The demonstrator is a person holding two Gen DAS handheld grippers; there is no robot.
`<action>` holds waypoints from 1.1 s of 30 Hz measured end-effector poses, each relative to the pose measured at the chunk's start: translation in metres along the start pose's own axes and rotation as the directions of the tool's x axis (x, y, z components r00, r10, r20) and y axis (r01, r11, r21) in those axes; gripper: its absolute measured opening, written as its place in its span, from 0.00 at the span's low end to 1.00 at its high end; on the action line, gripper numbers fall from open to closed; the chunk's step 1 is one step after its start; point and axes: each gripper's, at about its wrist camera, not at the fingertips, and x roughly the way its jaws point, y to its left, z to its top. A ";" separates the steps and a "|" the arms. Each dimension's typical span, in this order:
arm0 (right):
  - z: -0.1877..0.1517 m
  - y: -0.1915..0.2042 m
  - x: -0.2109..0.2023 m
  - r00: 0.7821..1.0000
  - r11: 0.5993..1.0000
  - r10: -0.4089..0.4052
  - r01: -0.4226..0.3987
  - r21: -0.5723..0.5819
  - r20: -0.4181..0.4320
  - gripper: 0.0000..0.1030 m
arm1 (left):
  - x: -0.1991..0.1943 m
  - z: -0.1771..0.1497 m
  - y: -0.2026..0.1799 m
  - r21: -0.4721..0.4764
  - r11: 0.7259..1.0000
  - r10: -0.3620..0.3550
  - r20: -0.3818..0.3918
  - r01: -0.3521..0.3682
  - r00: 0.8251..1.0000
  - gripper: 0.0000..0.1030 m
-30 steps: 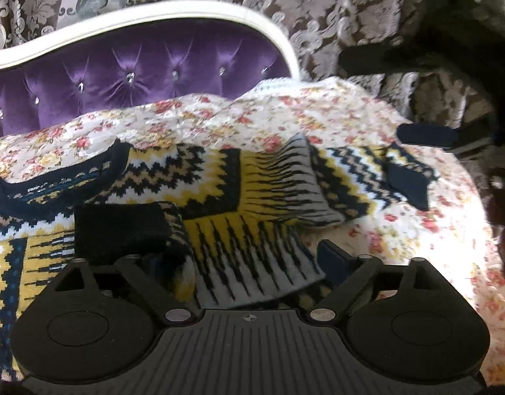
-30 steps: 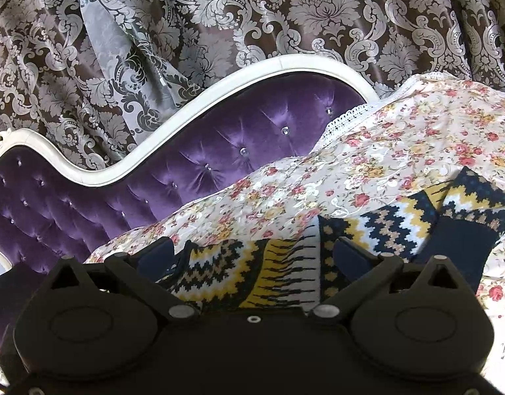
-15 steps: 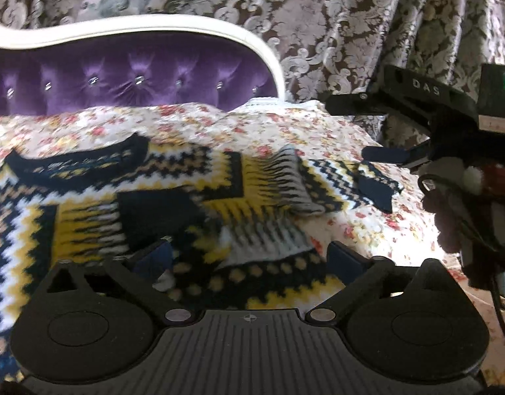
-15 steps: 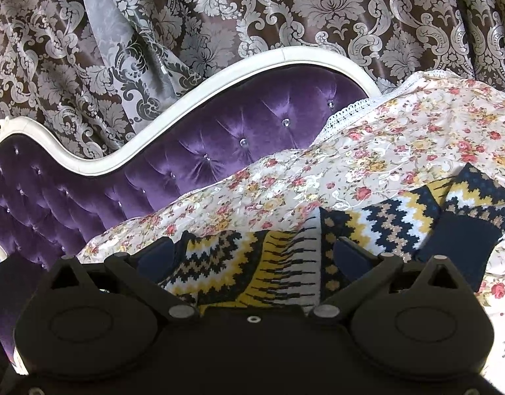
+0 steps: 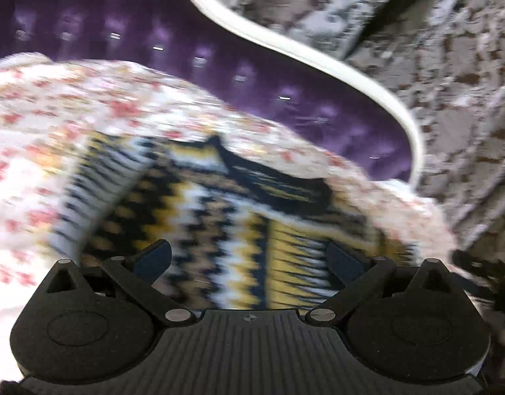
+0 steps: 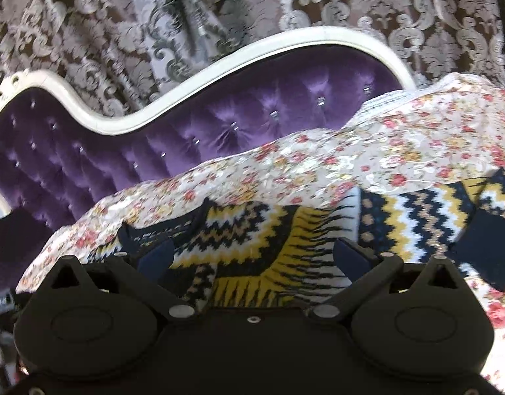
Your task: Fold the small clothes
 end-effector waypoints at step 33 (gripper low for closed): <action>-0.041 0.046 0.056 0.972 0.932 -0.174 0.110 -0.345 -0.160 0.99 | 0.042 -0.041 0.003 0.286 0.904 0.301 0.102 -0.318 0.948 1.00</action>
